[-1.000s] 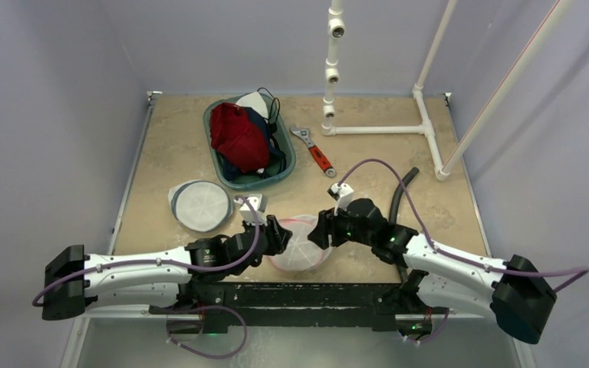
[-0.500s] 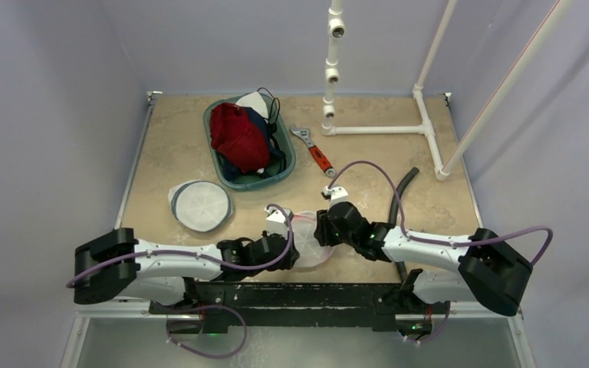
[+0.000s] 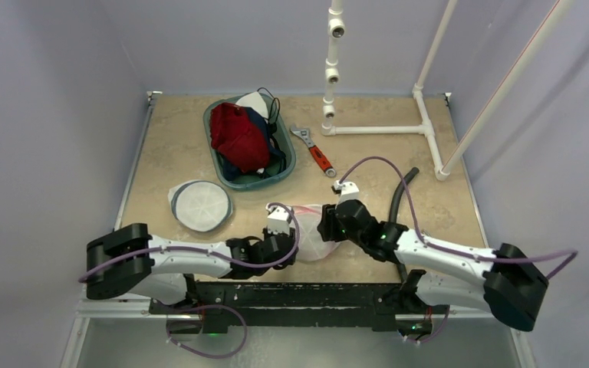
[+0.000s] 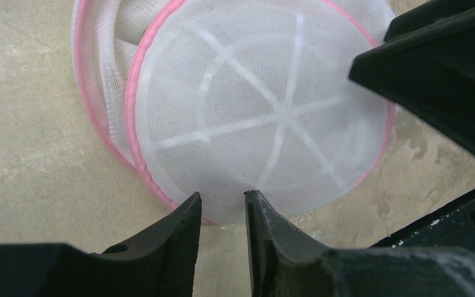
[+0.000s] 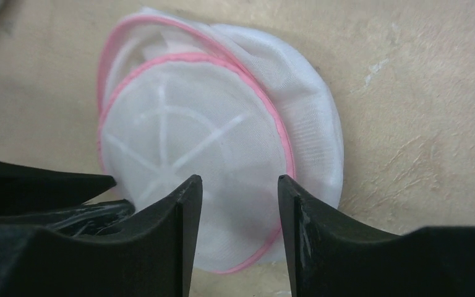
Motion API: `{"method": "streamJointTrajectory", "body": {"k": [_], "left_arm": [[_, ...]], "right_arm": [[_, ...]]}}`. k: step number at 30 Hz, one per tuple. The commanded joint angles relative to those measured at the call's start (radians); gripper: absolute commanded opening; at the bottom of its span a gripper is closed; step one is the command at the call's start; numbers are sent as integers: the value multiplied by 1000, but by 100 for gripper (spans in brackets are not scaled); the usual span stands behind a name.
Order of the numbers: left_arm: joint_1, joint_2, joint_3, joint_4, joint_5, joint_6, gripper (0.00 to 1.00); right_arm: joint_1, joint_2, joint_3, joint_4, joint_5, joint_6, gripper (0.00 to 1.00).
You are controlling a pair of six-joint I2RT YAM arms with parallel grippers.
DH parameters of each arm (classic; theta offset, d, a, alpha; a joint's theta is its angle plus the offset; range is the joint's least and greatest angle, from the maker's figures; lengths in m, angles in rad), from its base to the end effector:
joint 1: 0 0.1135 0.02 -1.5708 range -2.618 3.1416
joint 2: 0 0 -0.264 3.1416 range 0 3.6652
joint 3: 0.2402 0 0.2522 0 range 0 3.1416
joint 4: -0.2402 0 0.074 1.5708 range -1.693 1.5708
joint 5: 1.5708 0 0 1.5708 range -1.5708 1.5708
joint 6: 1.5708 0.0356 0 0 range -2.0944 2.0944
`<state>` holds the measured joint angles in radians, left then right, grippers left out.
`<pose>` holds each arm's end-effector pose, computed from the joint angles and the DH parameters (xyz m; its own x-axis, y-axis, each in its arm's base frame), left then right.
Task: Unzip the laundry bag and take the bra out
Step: Adjust the laundry bag at the center of the board.
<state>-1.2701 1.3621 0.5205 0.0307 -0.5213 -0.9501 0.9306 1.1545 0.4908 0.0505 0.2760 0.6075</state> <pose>0.0896 -0.2292 0.1531 -0.7160 -0.0728 -0.6943 0.2480 0.9032 -0.3504 0.1462 0.1800 0.1890 -0.6467 0.0512 -0.7610 -0.3280 0.8821 0.3381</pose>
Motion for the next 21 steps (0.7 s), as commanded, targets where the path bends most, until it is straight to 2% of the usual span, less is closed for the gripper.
{"method": "streamJointTrajectory", "body": {"k": [1, 4, 9, 15, 21], "left_arm": [[3, -119, 25, -69, -14, 10, 35], [2, -226, 17, -109, -20, 11, 43], [1, -377, 8, -189, -51, 26, 45], [2, -531, -35, -212, -52, 35, 52], [1, -573, -33, -278, -99, -8, 58]], "right_arm": [[3, -141, 97, -110, 29, 1, 53], [4, -178, 119, -77, -83, -66, 53], [5, -111, 123, -17, -230, -115, 52], [29, -41, 62, 47, -231, -107, 49], [59, 47, 52, 62, -146, -58, 48]]}}
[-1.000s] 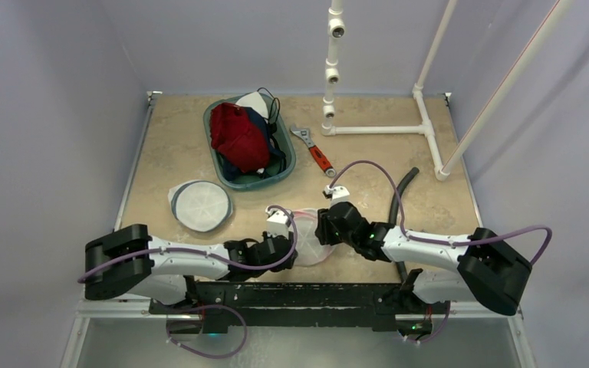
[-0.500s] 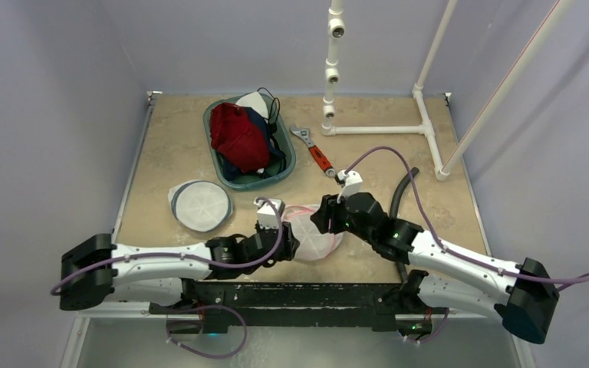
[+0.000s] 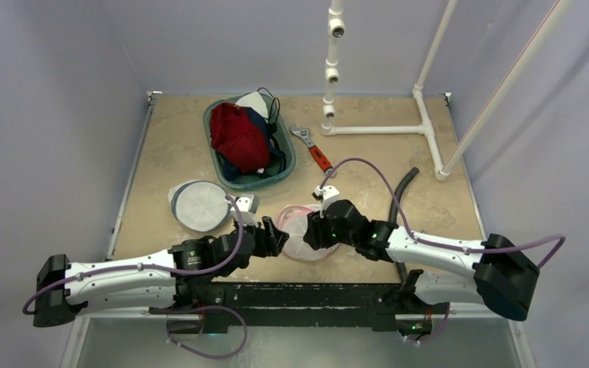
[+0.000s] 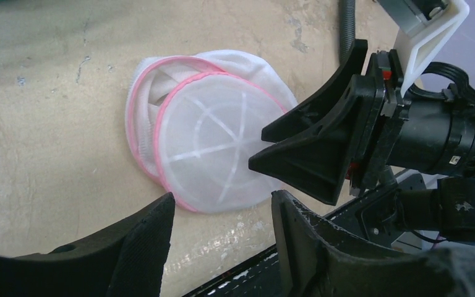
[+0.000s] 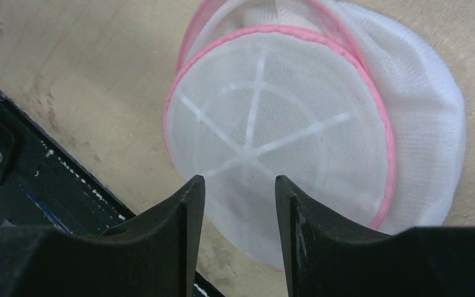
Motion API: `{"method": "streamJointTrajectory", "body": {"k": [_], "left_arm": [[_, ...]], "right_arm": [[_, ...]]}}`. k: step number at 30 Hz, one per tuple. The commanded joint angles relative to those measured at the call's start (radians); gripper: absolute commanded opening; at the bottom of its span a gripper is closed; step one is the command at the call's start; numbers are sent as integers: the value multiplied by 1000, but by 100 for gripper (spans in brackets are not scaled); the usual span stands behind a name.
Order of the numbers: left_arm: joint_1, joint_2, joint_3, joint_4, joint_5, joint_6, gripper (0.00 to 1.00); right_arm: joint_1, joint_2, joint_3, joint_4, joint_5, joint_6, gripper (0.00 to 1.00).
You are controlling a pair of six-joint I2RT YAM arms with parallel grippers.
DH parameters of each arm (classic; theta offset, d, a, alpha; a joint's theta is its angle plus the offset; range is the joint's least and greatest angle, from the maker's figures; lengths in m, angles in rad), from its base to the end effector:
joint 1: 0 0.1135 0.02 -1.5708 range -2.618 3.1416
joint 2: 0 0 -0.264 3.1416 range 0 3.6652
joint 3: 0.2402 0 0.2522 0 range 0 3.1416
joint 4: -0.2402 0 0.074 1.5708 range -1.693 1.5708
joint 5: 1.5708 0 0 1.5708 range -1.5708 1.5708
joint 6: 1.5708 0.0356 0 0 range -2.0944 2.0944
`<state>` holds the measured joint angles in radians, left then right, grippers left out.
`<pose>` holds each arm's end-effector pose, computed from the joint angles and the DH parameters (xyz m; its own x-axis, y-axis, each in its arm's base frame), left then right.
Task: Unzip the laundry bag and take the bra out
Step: Adjust the laundry bag at the center of the board.
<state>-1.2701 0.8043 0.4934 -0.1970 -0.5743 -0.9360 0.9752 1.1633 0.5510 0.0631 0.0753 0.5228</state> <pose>0.0716 -0.1655 0.2353 -0.6179 -0.2898 -0.7309 0.2762 0.7903 -0.5469 0.1389 0.2002 0.2070 -0.6479 -0.0685 -0.7586 -0.5378 0.7465 0.3919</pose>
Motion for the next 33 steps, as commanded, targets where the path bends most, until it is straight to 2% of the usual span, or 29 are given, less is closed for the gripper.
{"method": "streamJointTrajectory", "body": {"k": [1, 14, 21, 24, 29, 31, 33], "left_arm": [[1, -15, -7, -51, -47, -27, 58], [2, -18, -42, -46, -18, -70, 57], [1, -36, -75, -50, -18, -104, 56], [2, -45, -75, -57, -16, -108, 56], [2, -64, -57, -86, -23, -95, 56], [1, -69, -46, -100, -33, -89, 56], [1, -72, -37, -116, -42, -84, 56]], "right_arm": [[15, 47, -16, 56, 73, 47, 48], [13, 101, -121, 125, 169, 325, 47], [11, 63, -212, 219, 175, 512, 48], [14, 25, -167, 165, 242, 481, 53], [14, -141, -74, -4, 262, 349, 66], [14, -180, -52, -44, 239, 280, 66], [13, -204, -59, -28, 154, 184, 62]]}}
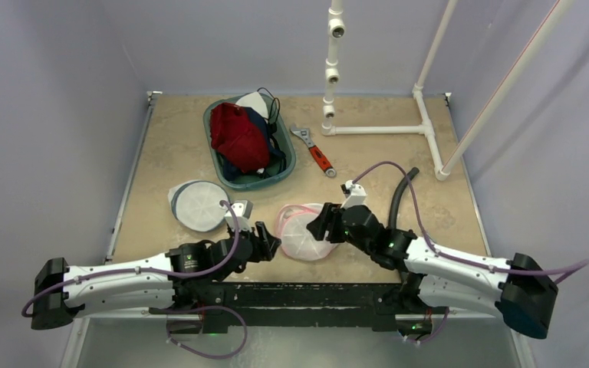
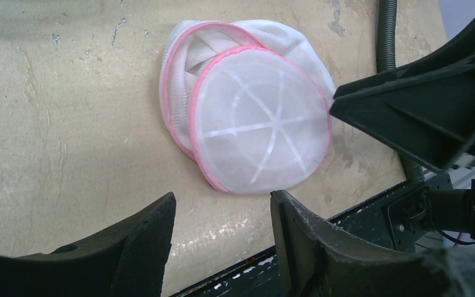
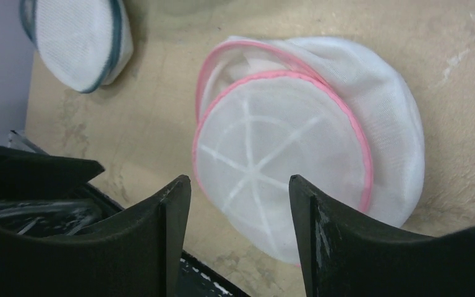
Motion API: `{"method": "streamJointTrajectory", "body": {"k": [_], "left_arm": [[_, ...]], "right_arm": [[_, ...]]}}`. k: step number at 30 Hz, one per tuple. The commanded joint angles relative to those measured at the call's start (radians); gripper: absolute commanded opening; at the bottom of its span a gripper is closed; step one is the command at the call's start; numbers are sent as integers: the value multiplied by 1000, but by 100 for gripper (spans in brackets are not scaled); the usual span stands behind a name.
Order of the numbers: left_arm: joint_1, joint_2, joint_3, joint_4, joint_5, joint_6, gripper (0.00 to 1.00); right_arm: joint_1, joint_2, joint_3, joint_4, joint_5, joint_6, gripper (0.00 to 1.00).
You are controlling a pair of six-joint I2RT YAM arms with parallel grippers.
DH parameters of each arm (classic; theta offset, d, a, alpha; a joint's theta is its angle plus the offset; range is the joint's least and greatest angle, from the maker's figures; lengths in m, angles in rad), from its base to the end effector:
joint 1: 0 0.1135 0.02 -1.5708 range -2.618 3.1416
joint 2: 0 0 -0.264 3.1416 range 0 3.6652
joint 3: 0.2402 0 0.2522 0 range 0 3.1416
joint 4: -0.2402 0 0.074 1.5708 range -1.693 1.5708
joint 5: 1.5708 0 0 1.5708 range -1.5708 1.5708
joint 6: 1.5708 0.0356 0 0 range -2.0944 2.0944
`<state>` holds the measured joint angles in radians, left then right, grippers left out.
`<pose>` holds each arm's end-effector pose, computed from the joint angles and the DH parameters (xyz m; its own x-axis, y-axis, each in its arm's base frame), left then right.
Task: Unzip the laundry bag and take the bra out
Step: Adjust the laundry bag at the center of the board, then move the laundry bag to the center of the board.
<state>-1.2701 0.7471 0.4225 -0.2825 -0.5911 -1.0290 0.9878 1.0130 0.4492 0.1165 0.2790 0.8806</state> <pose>0.0671 -0.1495 0.2126 -0.6505 -0.3043 -0.6959 0.1943 0.8191 -0.5397 0.1276 0.1757 0.2105 -0.6650 0.3381 -0.6659 -0.2403 0.7474 0.6194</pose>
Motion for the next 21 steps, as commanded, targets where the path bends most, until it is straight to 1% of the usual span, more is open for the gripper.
{"method": "streamJointTrajectory", "body": {"k": [1, 4, 6, 10, 12, 15, 17, 19, 21], "left_arm": [[1, -16, 38, -39, -29, 11, 56], [1, -21, 46, -71, -40, 11, 56], [1, -30, 48, -92, -47, 2, 56], [2, -56, 32, -103, -50, -18, 56], [2, -59, 22, -97, -49, -24, 56], [2, -48, 18, -97, -52, -31, 56], [1, -38, 22, -99, -55, -32, 56], [2, -29, 29, -105, -60, -29, 56], [2, -26, 39, -113, -67, -23, 56]], "right_arm": [[1, -51, 47, -101, -91, -195, 59], [16, -29, 32, -115, -238, -211, 52], [63, -21, 16, -115, -276, -199, 49], [205, 26, 26, -195, -171, -147, 44], [253, 69, 17, -195, -127, -106, 40], [267, 142, -6, -160, -59, -44, 37], [266, 199, -11, -130, -23, 20, 36], [267, 239, 9, -121, 23, 49, 37], [256, 265, 13, -77, 47, 62, 37]]}}
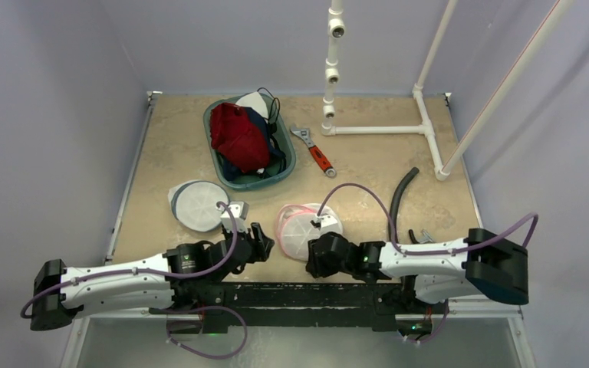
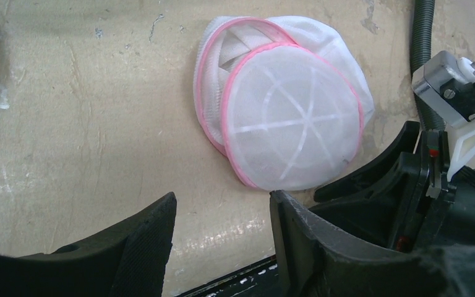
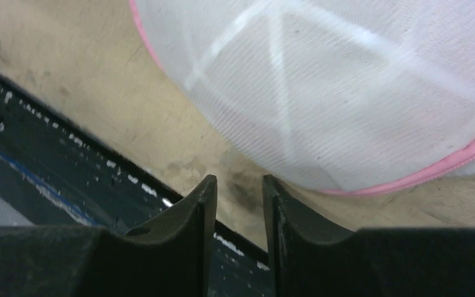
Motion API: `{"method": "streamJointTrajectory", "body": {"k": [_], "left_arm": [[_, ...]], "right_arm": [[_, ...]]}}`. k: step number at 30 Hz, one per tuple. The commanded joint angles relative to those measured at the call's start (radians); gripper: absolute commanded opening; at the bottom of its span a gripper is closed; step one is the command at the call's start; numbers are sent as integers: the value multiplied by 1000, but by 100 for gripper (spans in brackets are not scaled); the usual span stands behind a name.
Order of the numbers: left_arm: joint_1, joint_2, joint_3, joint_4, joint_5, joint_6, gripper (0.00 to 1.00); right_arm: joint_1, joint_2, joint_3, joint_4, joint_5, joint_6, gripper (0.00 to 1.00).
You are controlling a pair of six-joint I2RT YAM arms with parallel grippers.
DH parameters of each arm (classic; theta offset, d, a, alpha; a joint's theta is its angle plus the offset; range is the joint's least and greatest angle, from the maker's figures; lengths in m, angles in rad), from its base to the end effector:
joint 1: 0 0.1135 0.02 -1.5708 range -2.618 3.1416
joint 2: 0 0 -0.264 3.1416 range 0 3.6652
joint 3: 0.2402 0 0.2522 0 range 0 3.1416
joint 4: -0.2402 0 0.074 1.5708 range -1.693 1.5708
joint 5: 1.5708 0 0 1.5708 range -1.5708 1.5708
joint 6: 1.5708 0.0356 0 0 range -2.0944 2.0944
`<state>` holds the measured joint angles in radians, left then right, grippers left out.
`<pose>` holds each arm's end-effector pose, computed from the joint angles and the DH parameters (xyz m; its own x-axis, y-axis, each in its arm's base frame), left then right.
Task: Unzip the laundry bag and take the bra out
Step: Move the laundry bag to the center of the board, then reset both arms
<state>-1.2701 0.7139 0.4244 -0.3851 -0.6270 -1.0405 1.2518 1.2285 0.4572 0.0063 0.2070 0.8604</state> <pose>0.0652 -0.1396 0.2097 -0.6437 -0.2827 -0.7111 0.1630 0.8573 -0.4883 0.0783 0.2136 0.1591 -0.8109 -0.0894 -0.5783 -0.4110 0.7905 0.4541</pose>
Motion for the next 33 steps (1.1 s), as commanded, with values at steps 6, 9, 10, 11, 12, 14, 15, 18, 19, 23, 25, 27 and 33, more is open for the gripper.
{"method": "streamJointTrajectory", "body": {"k": [6, 9, 10, 11, 12, 14, 15, 18, 19, 23, 25, 27, 33], "left_arm": [[2, 17, 95, -85, -73, 19, 55], [2, 9, 123, -124, -95, 33, 55], [1, 7, 131, -130, -100, 39, 55], [1, 5, 139, -136, -103, 44, 55], [1, 3, 145, -142, -105, 48, 55], [1, 0, 159, -156, -109, 61, 55], [1, -2, 166, -163, -115, 68, 55], [2, -9, 193, -202, -142, 87, 55], [1, -9, 204, -211, -152, 95, 55], [2, -4, 253, -220, -179, 170, 56], [2, -1, 276, -203, -179, 218, 57], [2, 0, 294, -190, -191, 251, 58], [2, 49, 284, -181, -401, 171, 67]], "right_arm": [[-89, 121, 38, 91, 193, 89, 38], [-147, 120, 35, 139, 171, 45, 38], [-150, 115, 43, 141, 168, 27, 39], [-150, 104, 53, 139, 179, 10, 40], [-147, 81, 58, 144, 190, -17, 41], [-128, -6, 49, 131, 177, -49, 47], [-112, -62, 45, 113, 180, -65, 52], [-81, -270, 47, 16, 220, -111, 66], [-82, -343, 51, -32, 239, -121, 68], [-81, -582, 80, -180, 351, -140, 92], [-82, -664, 87, -195, 403, -141, 98], [-81, -720, 80, -195, 456, -74, 98], [-81, -893, -50, 38, 527, -60, 98]]}}
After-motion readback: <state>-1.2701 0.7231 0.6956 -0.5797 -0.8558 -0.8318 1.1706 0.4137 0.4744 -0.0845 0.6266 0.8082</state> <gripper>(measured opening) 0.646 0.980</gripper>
